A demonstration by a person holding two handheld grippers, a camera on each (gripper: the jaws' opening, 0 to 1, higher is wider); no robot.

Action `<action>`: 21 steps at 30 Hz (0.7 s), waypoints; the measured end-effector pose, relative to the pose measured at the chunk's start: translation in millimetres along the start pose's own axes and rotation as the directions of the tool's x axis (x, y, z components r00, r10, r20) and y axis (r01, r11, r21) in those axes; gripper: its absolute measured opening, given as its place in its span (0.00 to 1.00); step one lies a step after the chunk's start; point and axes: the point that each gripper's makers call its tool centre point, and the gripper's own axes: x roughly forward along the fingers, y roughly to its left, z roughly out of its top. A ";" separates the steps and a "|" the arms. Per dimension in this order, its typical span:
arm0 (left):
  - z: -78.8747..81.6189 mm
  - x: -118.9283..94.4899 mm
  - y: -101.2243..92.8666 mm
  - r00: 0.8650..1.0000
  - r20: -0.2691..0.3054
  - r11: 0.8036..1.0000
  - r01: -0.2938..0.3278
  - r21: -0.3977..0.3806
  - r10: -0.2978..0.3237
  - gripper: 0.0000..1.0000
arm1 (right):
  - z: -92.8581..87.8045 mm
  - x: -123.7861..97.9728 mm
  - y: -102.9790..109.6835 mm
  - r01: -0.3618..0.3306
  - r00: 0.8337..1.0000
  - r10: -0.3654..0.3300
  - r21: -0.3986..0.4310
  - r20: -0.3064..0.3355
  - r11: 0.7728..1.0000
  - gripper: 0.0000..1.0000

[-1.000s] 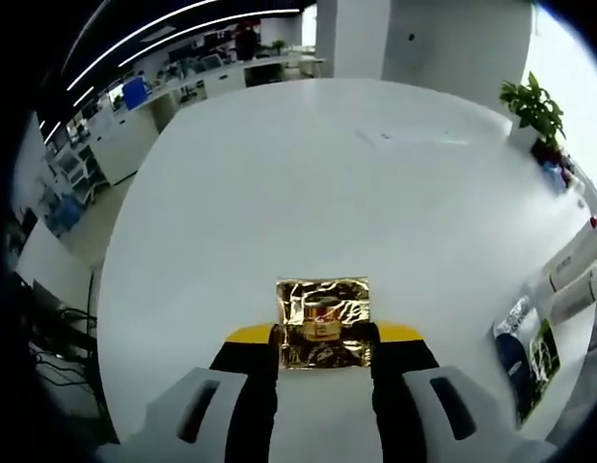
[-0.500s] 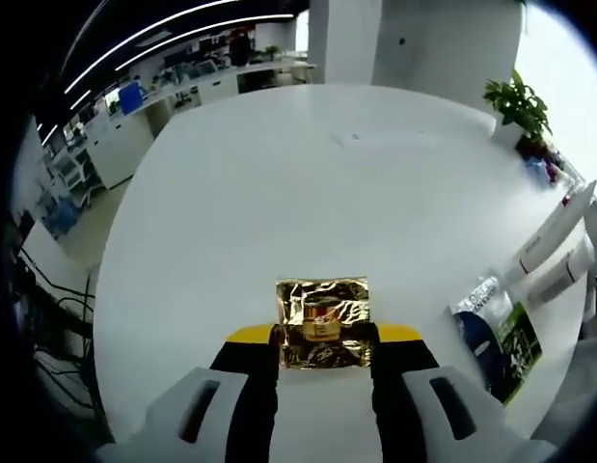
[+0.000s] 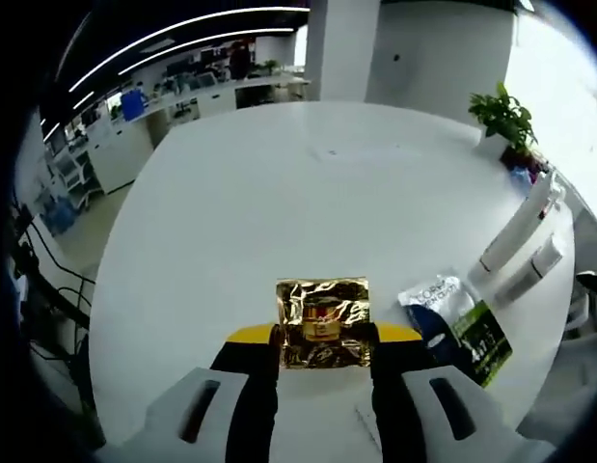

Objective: Arrange the skincare products in the storage area until every visible bottle or jar stands upright without overlapping.

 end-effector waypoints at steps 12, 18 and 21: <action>-10.4 -25.6 -30.1 0.999 0.044 1.000 0.023 -0.020 -0.023 0.34 | 0.9 0.1 4.3 -0.017 1.000 0.017 -0.016 0.003 1.000 0.95; -16.1 -35.0 -40.8 0.998 0.054 0.999 0.029 -0.030 -0.027 0.34 | 1.2 0.4 6.0 -0.028 1.000 0.028 -0.024 0.004 0.999 0.95; -17.2 -40.4 -47.1 0.998 0.063 0.999 0.032 -0.027 -0.030 0.34 | 1.2 0.5 7.3 -0.033 0.999 0.033 -0.027 0.003 0.999 0.94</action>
